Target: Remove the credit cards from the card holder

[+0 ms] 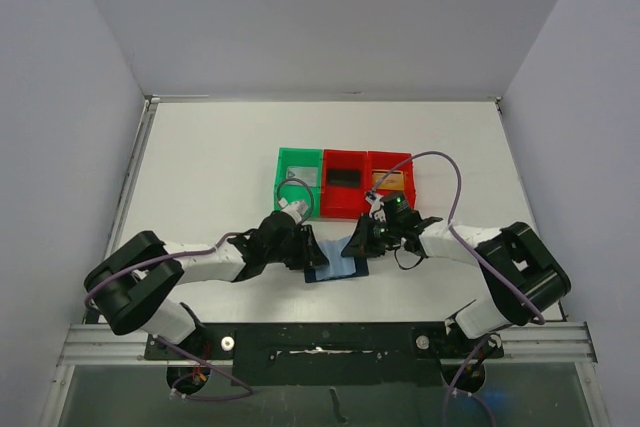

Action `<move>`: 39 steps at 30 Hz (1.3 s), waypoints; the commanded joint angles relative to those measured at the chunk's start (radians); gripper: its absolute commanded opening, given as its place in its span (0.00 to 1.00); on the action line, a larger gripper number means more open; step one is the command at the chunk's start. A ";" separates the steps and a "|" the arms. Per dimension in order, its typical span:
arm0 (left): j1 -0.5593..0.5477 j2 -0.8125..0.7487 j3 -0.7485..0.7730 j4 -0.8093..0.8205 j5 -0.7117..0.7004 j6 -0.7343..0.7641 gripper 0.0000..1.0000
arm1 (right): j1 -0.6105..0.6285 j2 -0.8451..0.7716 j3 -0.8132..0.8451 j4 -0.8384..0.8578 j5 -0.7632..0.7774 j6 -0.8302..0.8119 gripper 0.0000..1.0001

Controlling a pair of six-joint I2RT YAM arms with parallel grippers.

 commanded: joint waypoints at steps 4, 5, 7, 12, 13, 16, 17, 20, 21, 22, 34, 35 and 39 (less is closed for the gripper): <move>-0.004 -0.011 -0.003 0.193 0.065 -0.059 0.28 | 0.009 0.004 0.025 -0.059 0.032 -0.038 0.04; -0.002 -0.015 -0.004 0.193 0.065 -0.058 0.28 | 0.009 0.000 0.027 -0.064 0.036 -0.038 0.04; -0.003 -0.019 0.005 0.165 0.065 -0.051 0.28 | 0.009 -0.011 0.033 -0.079 0.047 -0.039 0.05; -0.002 -0.092 0.027 -0.012 -0.030 0.006 0.30 | 0.009 -0.099 0.053 -0.147 0.122 -0.039 0.25; -0.002 -0.124 0.031 -0.056 -0.055 0.021 0.32 | 0.009 -0.138 0.056 -0.172 0.143 -0.042 0.34; 0.001 -0.248 0.045 -0.180 -0.139 0.070 0.38 | 0.011 -0.245 0.060 -0.233 0.226 -0.057 0.55; 0.003 -0.286 0.052 -0.217 -0.168 0.088 0.40 | 0.010 -0.282 0.063 -0.264 0.266 -0.064 0.60; 0.011 -0.395 0.078 -0.313 -0.249 0.143 0.47 | 0.010 -0.394 0.085 -0.361 0.440 -0.111 0.67; 0.014 -0.430 0.088 -0.342 -0.275 0.158 0.49 | 0.010 -0.435 0.090 -0.377 0.505 -0.133 0.68; 0.015 -0.463 0.101 -0.372 -0.309 0.174 0.52 | 0.010 -0.489 0.089 -0.378 0.589 -0.161 0.69; 0.025 -0.724 0.459 -0.879 -0.955 0.225 0.73 | 0.008 -0.821 0.247 -0.205 1.046 -0.723 0.97; 0.026 -0.734 0.482 -0.911 -0.998 0.218 0.74 | 0.007 -0.813 0.283 -0.211 1.054 -0.759 0.98; 0.025 -0.776 0.529 -1.010 -1.123 0.192 0.74 | 0.007 -0.755 0.420 -0.324 1.075 -0.712 0.98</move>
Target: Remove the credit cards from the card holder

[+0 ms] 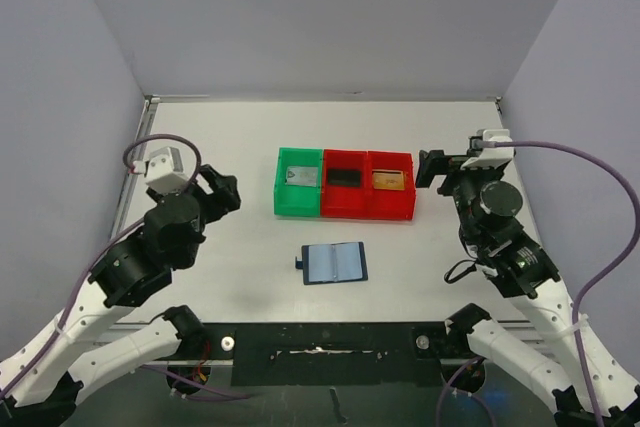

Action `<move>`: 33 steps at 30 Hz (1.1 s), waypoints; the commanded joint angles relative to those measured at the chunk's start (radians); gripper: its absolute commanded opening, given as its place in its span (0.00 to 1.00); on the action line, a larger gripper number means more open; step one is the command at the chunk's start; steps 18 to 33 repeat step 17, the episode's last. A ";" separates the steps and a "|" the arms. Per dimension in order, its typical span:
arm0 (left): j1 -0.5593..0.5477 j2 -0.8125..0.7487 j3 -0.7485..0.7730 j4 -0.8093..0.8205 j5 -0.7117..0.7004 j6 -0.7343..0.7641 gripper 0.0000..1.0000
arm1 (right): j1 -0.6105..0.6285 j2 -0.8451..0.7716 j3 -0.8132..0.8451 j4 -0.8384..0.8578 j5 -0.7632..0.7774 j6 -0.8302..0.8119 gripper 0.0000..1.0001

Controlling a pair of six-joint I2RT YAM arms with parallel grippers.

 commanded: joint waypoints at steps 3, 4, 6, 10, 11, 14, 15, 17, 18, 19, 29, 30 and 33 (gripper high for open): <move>0.004 -0.046 0.062 -0.209 -0.310 -0.011 0.74 | 0.001 0.066 0.152 -0.121 0.087 0.057 0.98; 0.005 -0.044 0.069 -0.221 -0.335 -0.011 0.74 | 0.001 0.067 0.146 -0.122 0.085 0.066 0.97; 0.004 -0.028 0.086 -0.245 -0.371 -0.020 0.74 | 0.001 0.070 0.145 -0.131 0.090 0.072 0.98; 0.004 -0.011 0.103 -0.237 -0.400 -0.010 0.75 | 0.001 0.056 0.173 -0.173 0.100 0.102 0.98; 0.004 -0.008 0.106 -0.222 -0.402 -0.002 0.75 | 0.001 0.047 0.180 -0.182 0.106 0.112 0.98; 0.004 0.005 0.109 -0.189 -0.403 0.037 0.75 | 0.001 0.002 0.169 -0.190 0.149 0.133 0.98; 0.004 0.006 0.104 -0.166 -0.405 0.059 0.75 | 0.000 -0.023 0.159 -0.187 0.157 0.134 0.98; 0.005 0.009 0.093 -0.124 -0.400 0.104 0.75 | 0.000 -0.059 0.139 -0.187 0.171 0.141 0.98; 0.005 0.009 0.093 -0.124 -0.400 0.104 0.75 | 0.000 -0.059 0.139 -0.187 0.171 0.141 0.98; 0.005 0.009 0.093 -0.124 -0.400 0.104 0.75 | 0.000 -0.059 0.139 -0.187 0.171 0.141 0.98; 0.005 0.009 0.093 -0.124 -0.400 0.104 0.75 | 0.000 -0.059 0.139 -0.187 0.171 0.141 0.98; 0.005 0.009 0.093 -0.124 -0.400 0.104 0.75 | 0.000 -0.059 0.139 -0.187 0.171 0.141 0.98; 0.005 0.009 0.093 -0.124 -0.400 0.104 0.75 | 0.000 -0.059 0.139 -0.187 0.171 0.141 0.98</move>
